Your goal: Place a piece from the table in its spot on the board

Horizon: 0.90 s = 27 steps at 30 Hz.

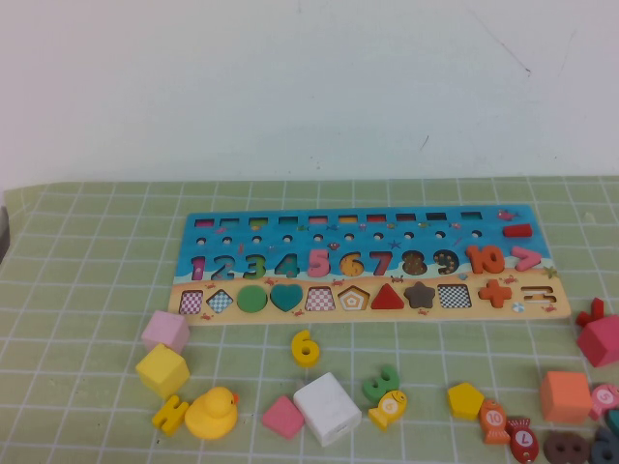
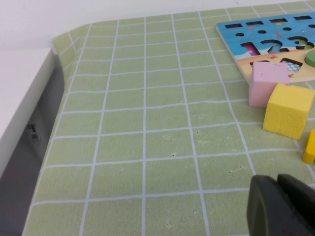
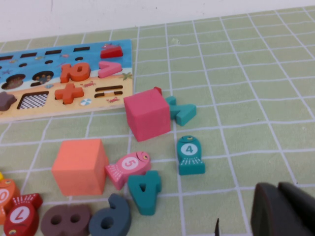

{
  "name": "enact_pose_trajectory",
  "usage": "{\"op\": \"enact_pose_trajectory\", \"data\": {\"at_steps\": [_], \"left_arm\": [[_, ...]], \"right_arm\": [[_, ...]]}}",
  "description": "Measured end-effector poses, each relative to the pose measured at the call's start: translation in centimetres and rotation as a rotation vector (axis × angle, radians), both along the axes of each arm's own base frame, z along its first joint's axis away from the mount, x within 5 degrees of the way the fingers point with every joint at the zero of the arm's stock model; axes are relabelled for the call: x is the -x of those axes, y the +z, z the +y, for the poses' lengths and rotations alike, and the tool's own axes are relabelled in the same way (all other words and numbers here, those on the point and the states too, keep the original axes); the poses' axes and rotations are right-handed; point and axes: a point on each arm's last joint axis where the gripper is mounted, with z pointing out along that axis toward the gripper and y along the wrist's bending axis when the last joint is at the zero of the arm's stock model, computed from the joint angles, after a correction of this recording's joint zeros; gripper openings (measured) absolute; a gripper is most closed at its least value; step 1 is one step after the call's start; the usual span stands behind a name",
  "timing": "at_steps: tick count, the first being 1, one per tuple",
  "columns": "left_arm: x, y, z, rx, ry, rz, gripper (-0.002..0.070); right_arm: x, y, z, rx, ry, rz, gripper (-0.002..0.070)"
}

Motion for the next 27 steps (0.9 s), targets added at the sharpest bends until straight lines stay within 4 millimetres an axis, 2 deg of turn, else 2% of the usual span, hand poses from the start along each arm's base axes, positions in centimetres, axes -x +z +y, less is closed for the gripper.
{"op": "enact_pose_trajectory", "data": {"at_steps": [18, 21, 27], "left_arm": [[-0.1, 0.3, 0.0, -0.002, -0.001, -0.044, -0.0002], [-0.3, 1.2, 0.0, 0.0, -0.005, -0.141, -0.0002], [-0.2, 4.3, -0.2, -0.021, -0.027, -0.484, -0.0002]], "right_arm": [[0.0, 0.0, 0.0, 0.0, -0.001, -0.006, -0.0003], [-0.1, 0.0, 0.0, 0.001, -0.002, -0.016, -0.0003], [-0.1, 0.0, 0.0, 0.001, -0.002, -0.021, -0.0003]]}}
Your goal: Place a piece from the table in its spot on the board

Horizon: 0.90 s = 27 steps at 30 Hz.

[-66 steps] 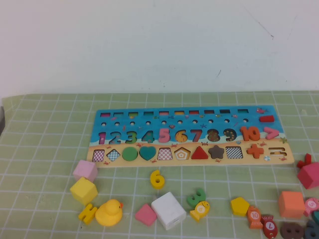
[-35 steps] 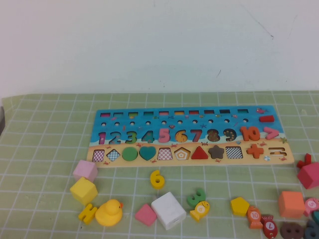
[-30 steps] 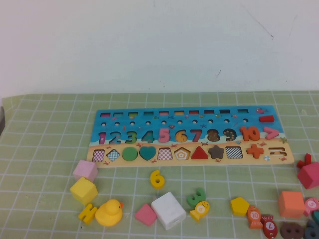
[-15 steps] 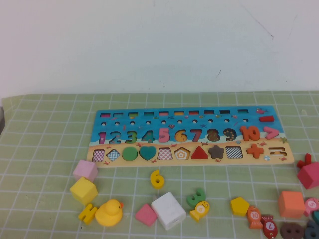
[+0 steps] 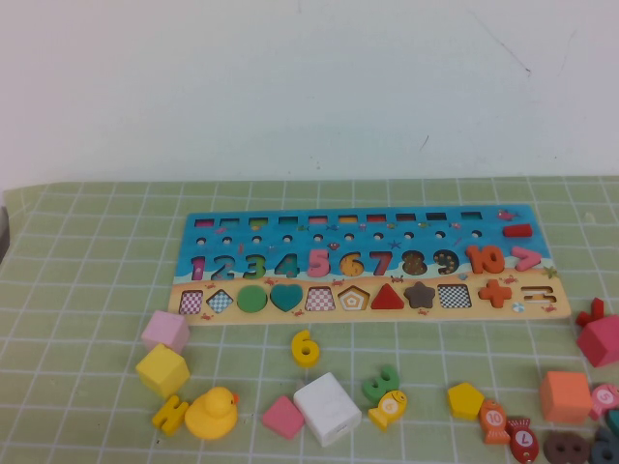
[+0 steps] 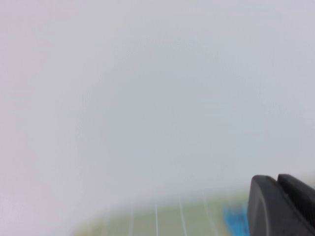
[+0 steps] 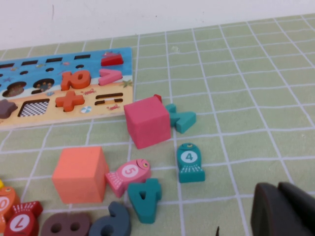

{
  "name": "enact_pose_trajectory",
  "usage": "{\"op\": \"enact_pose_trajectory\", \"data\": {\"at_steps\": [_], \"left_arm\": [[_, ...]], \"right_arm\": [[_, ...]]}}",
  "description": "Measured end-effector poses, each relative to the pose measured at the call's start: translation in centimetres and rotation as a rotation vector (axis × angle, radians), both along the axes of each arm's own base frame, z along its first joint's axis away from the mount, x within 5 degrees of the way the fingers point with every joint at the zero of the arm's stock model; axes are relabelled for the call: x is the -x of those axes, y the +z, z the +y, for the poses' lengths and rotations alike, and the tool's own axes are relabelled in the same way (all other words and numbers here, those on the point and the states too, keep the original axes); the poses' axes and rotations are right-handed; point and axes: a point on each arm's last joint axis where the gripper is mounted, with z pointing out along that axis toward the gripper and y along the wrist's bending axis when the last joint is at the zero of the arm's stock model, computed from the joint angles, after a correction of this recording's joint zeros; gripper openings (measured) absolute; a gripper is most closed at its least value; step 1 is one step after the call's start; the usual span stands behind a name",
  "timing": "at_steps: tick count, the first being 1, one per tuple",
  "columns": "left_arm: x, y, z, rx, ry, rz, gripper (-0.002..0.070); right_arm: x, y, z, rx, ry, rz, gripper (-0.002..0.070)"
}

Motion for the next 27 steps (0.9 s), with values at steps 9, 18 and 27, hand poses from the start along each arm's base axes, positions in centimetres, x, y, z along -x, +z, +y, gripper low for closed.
{"op": "enact_pose_trajectory", "data": {"at_steps": [9, 18, 27], "left_arm": [[1.2, 3.0, -0.3, 0.007, -0.034, -0.356, -0.0002], [1.5, 5.7, 0.1, 0.209, -0.057, -0.139, -0.0002], [1.1, 13.5, 0.9, 0.172, 0.097, 0.493, -0.0002]], "right_arm": [[0.0, 0.0, 0.0, 0.0, 0.0, -0.001, -0.0003], [0.0, 0.0, 0.0, 0.0, 0.0, -0.002, -0.0003], [0.0, 0.0, 0.0, -0.009, -0.003, -0.003, -0.0003]]}}
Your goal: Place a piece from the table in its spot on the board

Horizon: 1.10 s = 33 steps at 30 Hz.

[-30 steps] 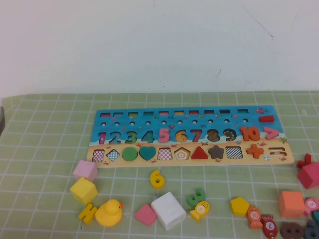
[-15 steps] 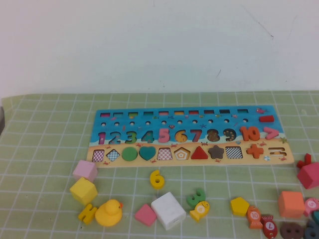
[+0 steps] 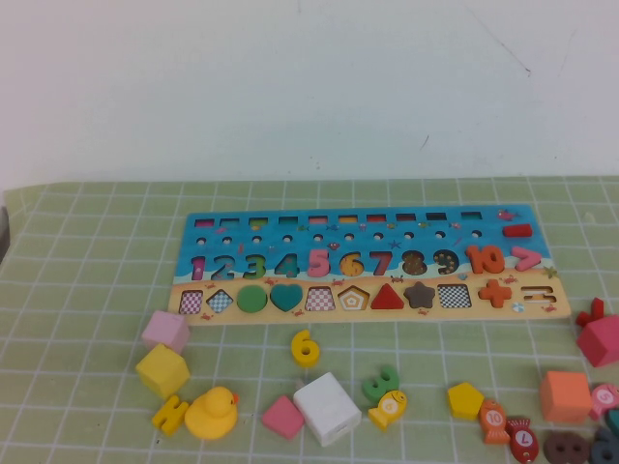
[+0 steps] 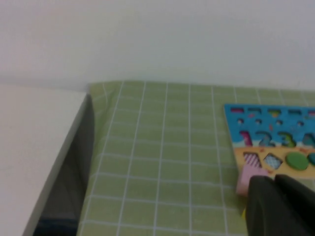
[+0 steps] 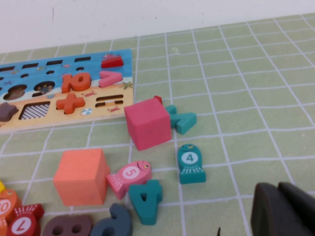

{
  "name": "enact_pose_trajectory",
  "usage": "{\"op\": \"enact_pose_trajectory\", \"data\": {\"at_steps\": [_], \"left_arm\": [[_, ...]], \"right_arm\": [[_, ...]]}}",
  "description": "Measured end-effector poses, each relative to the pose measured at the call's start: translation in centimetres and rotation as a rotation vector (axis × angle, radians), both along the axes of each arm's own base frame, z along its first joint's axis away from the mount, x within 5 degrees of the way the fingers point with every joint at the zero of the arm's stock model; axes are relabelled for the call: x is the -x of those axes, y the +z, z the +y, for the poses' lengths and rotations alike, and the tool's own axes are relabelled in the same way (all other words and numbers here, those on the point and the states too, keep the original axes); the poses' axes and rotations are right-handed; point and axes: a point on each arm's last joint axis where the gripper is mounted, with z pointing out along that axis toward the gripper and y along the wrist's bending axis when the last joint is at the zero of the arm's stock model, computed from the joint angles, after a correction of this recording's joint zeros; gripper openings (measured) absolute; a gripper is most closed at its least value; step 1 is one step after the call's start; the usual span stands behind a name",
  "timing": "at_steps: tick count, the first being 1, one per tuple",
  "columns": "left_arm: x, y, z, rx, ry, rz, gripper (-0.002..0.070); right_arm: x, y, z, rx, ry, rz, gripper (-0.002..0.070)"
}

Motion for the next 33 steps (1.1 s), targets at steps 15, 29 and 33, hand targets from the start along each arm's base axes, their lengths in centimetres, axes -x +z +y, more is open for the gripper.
{"op": "enact_pose_trajectory", "data": {"at_steps": [15, 29, 33], "left_arm": [[-10.6, 0.6, -2.4, 0.028, -0.159, 0.545, -0.0002], [-19.7, -0.7, -8.5, 0.169, -0.597, 0.666, -0.0002], [-19.6, -0.2, -11.1, 0.104, -0.639, 0.592, -0.0002]], "right_arm": [[0.0, 0.0, 0.0, -0.003, -0.001, -0.002, -0.0003], [0.0, 0.0, 0.0, -0.003, -0.001, -0.002, -0.0003], [0.0, 0.0, 0.0, -0.003, -0.001, -0.002, -0.0003]]}}
